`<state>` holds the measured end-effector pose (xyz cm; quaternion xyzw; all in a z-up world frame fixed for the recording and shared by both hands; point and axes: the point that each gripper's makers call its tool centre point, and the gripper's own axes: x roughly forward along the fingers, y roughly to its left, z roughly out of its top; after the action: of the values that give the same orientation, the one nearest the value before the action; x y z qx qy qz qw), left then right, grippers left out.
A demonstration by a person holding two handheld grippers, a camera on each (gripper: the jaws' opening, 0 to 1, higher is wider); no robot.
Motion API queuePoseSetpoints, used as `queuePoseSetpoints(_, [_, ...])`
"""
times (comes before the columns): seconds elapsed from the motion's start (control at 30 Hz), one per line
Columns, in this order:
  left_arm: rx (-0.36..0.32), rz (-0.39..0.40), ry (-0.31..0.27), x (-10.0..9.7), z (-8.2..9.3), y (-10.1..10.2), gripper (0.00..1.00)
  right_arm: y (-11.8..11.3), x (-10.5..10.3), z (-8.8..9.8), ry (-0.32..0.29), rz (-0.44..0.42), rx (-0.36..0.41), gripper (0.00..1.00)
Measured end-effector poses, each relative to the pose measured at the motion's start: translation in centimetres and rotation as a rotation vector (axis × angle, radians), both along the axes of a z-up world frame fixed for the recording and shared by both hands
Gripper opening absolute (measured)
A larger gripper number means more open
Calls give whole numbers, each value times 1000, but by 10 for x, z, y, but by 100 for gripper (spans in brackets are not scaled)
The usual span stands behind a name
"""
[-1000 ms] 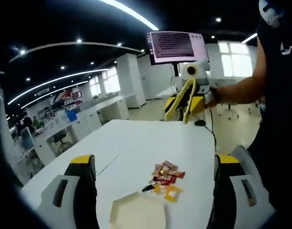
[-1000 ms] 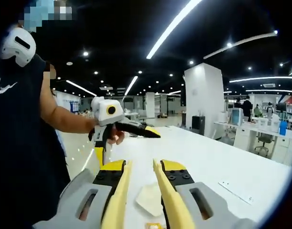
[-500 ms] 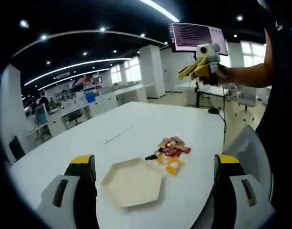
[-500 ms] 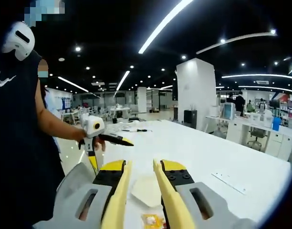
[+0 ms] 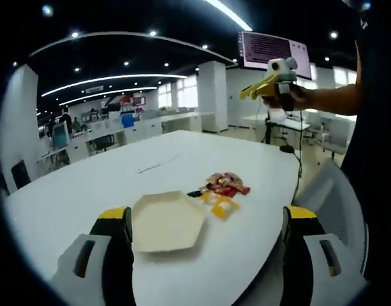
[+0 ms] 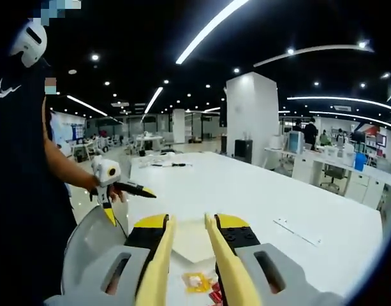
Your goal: Place the target food into the container with the food tongs after gripping and lifting it, then release it inside without dropping or visibly crushing the food.
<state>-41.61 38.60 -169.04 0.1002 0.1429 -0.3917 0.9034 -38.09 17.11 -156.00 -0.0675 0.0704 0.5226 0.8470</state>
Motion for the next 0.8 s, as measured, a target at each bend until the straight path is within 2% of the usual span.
queuePoseSetpoints(0.03, [-72,-16,-10,1,7,-6,97,-1,0,-2,-1,-5,-5,27])
queuePoseSetpoints(0.07, [-100,-8,-19,2,9,-9,98,-3,0,-4,1,-7,-10,27])
queuePoseSetpoints(0.1, [-69,-2,-8,0,2,-6,99,-5,1,-7,3,-14,-17,27])
queuePoseSetpoints(0.37, [-80,7,9,-12,-15,-16,99,-15,0,-20,16,-35,-41,27])
queuePoseSetpoints(0.43, [-32,-3,-2,-13,-19,-17,99,-15,-1,-21,17,-34,-40,27])
queuePoseSetpoints(0.47, [-39,3,-14,-12,-17,-18,99,-14,-2,-22,16,-33,-44,27])
queuePoseSetpoints(0.63, [-46,21,-5,-11,-16,-13,99,-8,-2,-27,22,-24,-47,27])
queuePoseSetpoints(0.77, [-10,44,36,-8,-33,-5,99,-2,-1,-31,18,-24,-56,26])
queuePoseSetpoints(0.8, [-12,42,30,-8,-32,-7,99,-1,1,-33,22,-25,-58,27])
